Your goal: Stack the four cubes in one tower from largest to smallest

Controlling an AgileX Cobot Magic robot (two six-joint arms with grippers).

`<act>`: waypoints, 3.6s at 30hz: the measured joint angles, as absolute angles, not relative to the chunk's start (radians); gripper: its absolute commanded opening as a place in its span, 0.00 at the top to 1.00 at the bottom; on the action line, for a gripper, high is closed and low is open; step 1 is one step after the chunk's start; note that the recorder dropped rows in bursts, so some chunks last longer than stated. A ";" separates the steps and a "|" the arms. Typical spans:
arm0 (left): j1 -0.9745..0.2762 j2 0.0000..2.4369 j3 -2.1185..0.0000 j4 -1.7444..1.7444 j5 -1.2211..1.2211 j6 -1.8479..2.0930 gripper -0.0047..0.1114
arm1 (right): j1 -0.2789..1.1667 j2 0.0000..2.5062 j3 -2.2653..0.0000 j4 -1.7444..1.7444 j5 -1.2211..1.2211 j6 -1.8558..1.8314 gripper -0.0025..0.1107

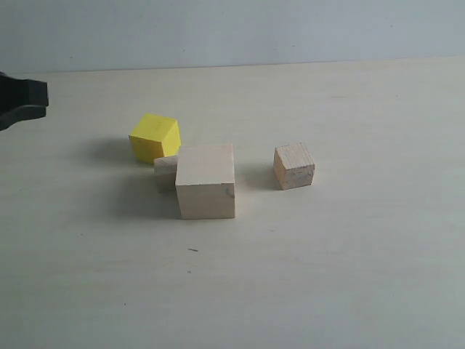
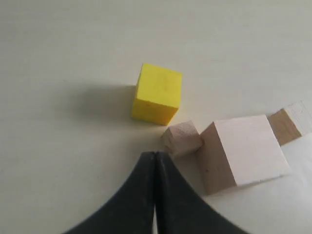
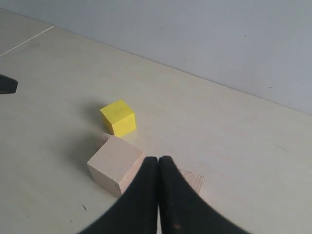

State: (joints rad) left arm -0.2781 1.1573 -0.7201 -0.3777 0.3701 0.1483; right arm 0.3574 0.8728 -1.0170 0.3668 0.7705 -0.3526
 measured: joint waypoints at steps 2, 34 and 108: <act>-0.278 1.188 -0.724 -0.385 0.304 0.148 0.96 | 0.357 0.873 -1.017 0.367 0.780 -0.353 0.98; -0.282 1.499 -0.972 -0.421 0.149 0.400 0.96 | 0.357 0.873 -1.017 0.366 0.833 -0.353 0.98; -0.268 1.700 -1.110 -0.084 0.624 -0.099 0.96 | 0.357 0.870 -1.017 0.366 0.870 -0.342 0.98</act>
State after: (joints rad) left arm -0.2681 1.7003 -1.1100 -0.0837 0.6240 -0.0992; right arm 0.3574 0.8700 -1.0170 0.3659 0.8704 -0.3417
